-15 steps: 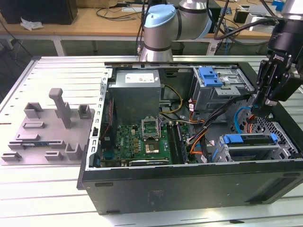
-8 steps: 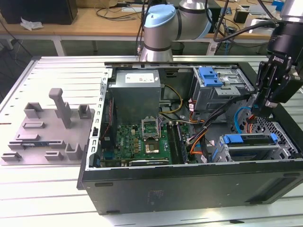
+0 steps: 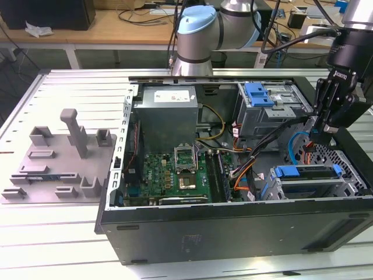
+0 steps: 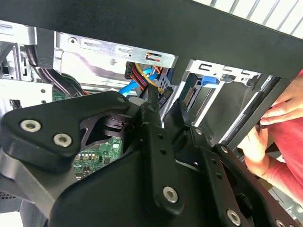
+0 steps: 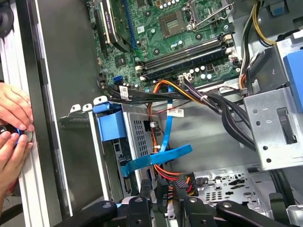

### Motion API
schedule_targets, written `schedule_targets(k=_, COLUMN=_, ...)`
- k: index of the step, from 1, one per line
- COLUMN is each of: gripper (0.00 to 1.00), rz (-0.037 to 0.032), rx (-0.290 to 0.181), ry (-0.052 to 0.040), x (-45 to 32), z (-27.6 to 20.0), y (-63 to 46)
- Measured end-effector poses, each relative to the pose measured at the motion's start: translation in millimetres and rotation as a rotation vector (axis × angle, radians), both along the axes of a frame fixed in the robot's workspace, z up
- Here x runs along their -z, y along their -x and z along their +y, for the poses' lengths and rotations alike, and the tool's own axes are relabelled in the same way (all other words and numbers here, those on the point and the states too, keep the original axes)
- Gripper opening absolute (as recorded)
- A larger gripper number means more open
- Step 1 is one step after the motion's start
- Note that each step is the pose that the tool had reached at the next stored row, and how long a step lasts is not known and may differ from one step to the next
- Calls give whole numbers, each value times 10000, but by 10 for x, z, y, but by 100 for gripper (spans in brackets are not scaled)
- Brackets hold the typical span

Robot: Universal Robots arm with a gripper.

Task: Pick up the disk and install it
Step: 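Insert the first disk wire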

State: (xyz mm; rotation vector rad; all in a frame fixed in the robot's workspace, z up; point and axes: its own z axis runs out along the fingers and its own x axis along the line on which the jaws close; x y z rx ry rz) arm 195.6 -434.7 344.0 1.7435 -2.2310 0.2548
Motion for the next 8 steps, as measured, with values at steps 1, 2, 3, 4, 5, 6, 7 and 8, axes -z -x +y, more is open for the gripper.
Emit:
schedule_targets(k=1, gripper=33, rz=0, rx=-3, ry=-1, x=1, z=0, y=0)
schedule_targets(k=2, gripper=33, rz=0, rx=-3, ry=-2, x=2, z=0, y=0)
schedule_targets(k=3, gripper=33, rz=0, rx=-3, ry=-2, x=2, z=0, y=0)
schedule_targets(k=4, gripper=33, rz=0, rx=-2, ry=-2, x=2, z=1, y=0)
schedule_targets(k=5, gripper=33, rz=0, rx=-2, ry=-3, x=3, z=3, y=-1)
schedule_targets(k=6, gripper=33, rz=1, rx=-3, ry=-1, x=3, z=6, y=-3)
schedule_targets(k=7, gripper=33, rz=1, rx=-4, ry=4, x=2, z=9, y=-7)
schedule_targets(k=8, gripper=33, rz=0, rx=-4, ry=11, x=1, z=12, y=-22)
